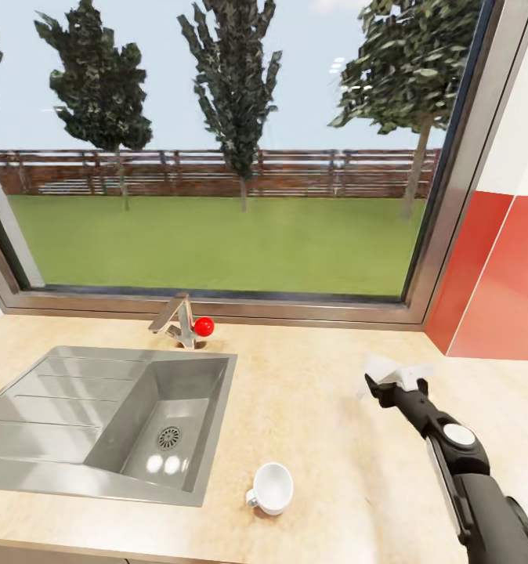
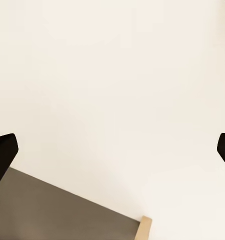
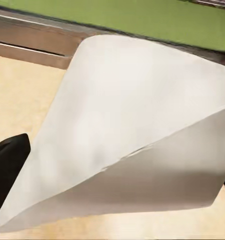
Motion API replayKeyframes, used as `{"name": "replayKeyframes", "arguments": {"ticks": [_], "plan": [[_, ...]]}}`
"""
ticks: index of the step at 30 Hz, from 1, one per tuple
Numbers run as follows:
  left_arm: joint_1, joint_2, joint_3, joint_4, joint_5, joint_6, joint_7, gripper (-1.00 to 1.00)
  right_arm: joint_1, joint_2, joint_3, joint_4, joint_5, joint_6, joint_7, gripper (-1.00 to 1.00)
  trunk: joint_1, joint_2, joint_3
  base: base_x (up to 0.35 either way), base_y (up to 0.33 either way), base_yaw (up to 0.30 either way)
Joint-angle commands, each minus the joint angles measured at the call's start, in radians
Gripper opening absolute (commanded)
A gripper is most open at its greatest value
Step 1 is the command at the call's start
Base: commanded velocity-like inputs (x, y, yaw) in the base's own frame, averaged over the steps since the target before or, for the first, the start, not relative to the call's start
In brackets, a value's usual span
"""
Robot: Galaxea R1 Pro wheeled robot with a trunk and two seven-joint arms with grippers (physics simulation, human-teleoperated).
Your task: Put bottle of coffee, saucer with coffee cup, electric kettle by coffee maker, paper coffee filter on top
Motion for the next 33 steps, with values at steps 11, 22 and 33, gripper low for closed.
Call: {"name": "replayKeyframes", "arguments": {"ticks": [11, 22, 33], "plan": [[-0.006, -0.011, 0.012, -0.064, 0.02, -0.01, 0.002, 1.0, 0.002, 0.127, -0.017, 0.012, 0.012, 0.002, -0.249, -1.0, 0.001, -0.002, -0.002, -0.108, 0.039, 0.045], [-0.006, -0.01, 0.013, -0.065, 0.02, -0.009, 0.002, 1.0, 0.002, 0.146, -0.018, 0.003, 0.012, -0.003, -0.252, -1.0, 0.001, -0.002, 0.006, -0.284, 0.215, 0.209], [-0.006, -0.009, 0.013, -0.065, 0.02, -0.009, 0.002, 1.0, 0.003, 0.141, -0.022, -0.013, 0.013, -0.077, -0.249, -1.0, 0.001, -0.002, 0.011, -0.277, 0.225, 0.035]]}}
